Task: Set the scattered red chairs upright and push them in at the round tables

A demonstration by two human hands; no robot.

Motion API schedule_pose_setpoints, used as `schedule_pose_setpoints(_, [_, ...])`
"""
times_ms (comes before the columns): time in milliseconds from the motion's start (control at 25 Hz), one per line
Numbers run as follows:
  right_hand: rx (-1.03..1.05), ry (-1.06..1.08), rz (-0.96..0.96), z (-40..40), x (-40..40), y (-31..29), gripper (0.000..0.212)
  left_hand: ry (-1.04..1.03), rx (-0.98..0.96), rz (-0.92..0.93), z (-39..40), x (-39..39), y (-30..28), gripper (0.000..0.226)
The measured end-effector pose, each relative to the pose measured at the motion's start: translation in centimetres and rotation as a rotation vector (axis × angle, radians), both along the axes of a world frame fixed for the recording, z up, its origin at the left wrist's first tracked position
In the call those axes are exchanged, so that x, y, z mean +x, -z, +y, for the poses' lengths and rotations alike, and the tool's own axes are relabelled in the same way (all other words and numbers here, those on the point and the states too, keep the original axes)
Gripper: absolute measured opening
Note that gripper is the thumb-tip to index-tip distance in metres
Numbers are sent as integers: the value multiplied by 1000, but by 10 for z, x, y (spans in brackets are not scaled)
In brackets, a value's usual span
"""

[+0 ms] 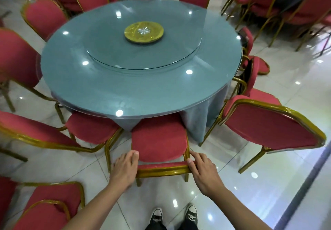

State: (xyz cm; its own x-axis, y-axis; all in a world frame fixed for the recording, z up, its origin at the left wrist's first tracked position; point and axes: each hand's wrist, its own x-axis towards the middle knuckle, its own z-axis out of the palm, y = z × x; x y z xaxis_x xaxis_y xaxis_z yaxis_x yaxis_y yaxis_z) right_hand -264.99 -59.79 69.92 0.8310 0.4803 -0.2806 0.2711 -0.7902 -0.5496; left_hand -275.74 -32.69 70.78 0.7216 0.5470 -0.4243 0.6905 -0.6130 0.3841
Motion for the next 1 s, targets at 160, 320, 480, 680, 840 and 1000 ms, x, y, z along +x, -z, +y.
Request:
schedule_pose_setpoints(160, [-45, 26, 0, 7, -10, -12, 62, 22, -222, -27, 4, -3, -8, 55])
schedule_pose_setpoints(320, [-37, 81, -29, 12, -17, -26, 49, 38, -360, -55, 19, -11, -14, 48])
schedule_pose_setpoints(480, [11, 188, -37, 5, -19, -41, 54, 195, -375, -98, 12, -2, -37, 39])
schedule_pose_setpoints(680, [33, 331, -113, -31, -21, -72, 57, 414, -296, -142, -25, 27, -60, 68])
schedule_pose_setpoints(840, [118, 439, -164, -80, -15, -94, 61, 548, -240, -227, -72, 61, -79, 76])
schedule_pose_setpoints(1000, [239, 560, -244, -150, -2, -117, 57, 727, -139, -366, -145, 103, -113, 74])
